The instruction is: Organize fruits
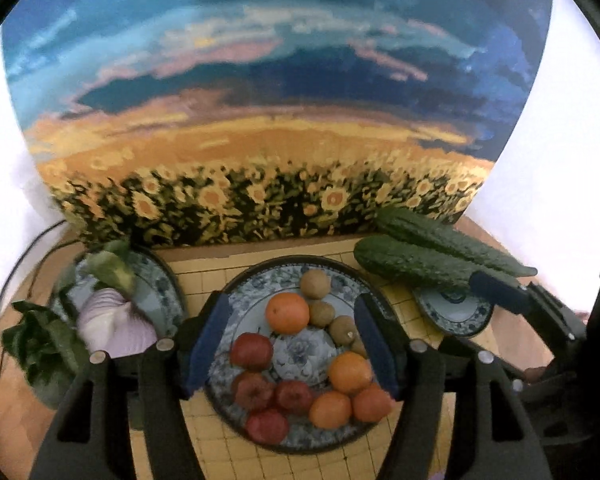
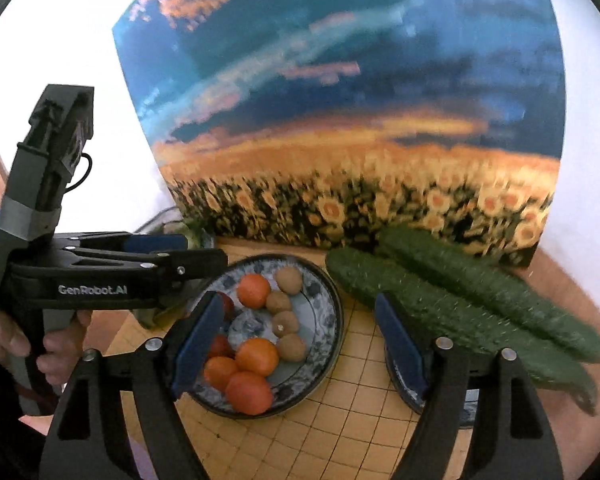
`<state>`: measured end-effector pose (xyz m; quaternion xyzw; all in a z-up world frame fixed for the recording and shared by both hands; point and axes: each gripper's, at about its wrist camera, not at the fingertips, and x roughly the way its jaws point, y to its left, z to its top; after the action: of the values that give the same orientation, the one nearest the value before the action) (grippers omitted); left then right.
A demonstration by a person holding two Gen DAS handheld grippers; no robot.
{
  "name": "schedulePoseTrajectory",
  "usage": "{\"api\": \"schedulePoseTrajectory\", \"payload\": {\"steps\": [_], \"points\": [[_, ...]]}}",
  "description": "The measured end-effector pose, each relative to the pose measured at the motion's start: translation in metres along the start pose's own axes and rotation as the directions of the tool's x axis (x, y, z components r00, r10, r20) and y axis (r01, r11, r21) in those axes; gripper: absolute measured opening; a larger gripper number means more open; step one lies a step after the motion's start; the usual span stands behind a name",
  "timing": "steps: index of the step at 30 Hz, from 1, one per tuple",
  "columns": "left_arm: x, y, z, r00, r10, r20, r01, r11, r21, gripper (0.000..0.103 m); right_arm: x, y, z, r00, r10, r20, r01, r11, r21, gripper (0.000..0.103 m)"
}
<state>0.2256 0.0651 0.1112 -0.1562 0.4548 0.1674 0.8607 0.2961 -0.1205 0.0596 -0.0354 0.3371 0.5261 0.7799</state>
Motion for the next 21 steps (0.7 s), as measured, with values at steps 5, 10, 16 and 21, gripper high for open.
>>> {"api": "schedulePoseTrajectory", "payload": {"steps": [5,10,16,21], "points": [[-0.037,-0.004,-0.01,0.998,0.005,0.056,-0.005,1.0,0.004,0.075,-0.03,0.015,0.003,0.999,-0.004,0.033,0.004,1.0,-0.006,0.08],[-0.064,-0.012,-0.026,0.996,0.023,0.087,-0.025,0.999,0.033,0.078,-0.059,0.029,0.003,0.998,-0.019,0.059,0.02,1.0,-0.018,0.08],[-0.094,-0.014,-0.046,0.992,0.026,0.121,-0.03,0.999,0.029,0.078,-0.092,0.04,0.001,0.995,0.027,0.096,-0.027,1.0,0.005,0.08],[-0.115,-0.019,-0.061,0.99,0.033,0.14,-0.038,0.999,0.037,0.078,-0.114,0.057,-0.008,0.993,0.005,0.122,0.0,0.999,-0.039,0.08]]}}
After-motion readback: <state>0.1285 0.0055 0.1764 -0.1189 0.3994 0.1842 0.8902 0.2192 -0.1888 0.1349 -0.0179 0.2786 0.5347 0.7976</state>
